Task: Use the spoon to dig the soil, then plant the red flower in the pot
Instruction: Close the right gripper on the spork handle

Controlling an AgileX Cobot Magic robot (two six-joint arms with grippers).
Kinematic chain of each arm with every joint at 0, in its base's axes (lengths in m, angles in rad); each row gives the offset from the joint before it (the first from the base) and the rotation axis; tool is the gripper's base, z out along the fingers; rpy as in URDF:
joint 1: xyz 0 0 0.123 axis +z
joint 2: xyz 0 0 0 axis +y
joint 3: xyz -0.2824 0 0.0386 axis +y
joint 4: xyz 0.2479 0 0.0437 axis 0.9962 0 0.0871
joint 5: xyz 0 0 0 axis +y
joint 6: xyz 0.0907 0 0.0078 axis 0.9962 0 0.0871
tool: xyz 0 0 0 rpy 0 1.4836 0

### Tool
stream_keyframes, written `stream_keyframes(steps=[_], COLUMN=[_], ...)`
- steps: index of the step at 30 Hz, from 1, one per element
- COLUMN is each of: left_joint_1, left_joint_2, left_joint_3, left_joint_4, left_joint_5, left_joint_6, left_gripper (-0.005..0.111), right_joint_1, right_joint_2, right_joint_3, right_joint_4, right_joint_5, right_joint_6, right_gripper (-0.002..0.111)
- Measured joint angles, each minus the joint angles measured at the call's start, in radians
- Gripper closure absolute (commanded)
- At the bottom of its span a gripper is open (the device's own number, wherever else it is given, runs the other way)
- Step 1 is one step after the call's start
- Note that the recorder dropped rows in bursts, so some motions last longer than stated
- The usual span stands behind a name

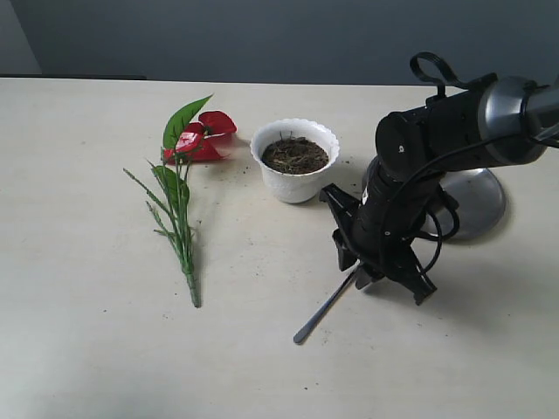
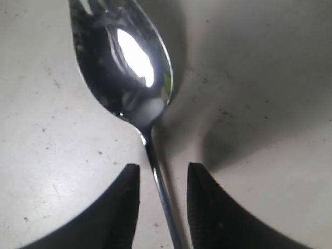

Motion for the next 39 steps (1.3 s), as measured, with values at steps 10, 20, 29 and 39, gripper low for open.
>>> stream_keyframes(steps=[10,20,29,39], left_joint_1=[0.0,0.0,0.0,0.0], left_joint_2=[0.0,0.0,0.0,0.0], left_joint_3=[0.0,0.0,0.0,0.0], left_joint_4=[0.0,0.0,0.0,0.0], left_joint_5=[0.0,0.0,0.0,0.0], left_joint_6=[0.0,0.0,0.0,0.0], left_gripper=[0.106,0.106,0.106,0.106], right_joint_1=[0.0,0.0,0.0,0.0], right_joint_2=[0.0,0.0,0.0,0.0], right_joint_3=[0.0,0.0,0.0,0.0], right_joint_4=[0.009,0.025,0.031,0.031], right_joint_5=[-0.018,-0.084,-0.087,-0.092], right_joint_6=[0.004,0.005,0.005,0.005], right_gripper=[0.077,0.077,0.077,0.077])
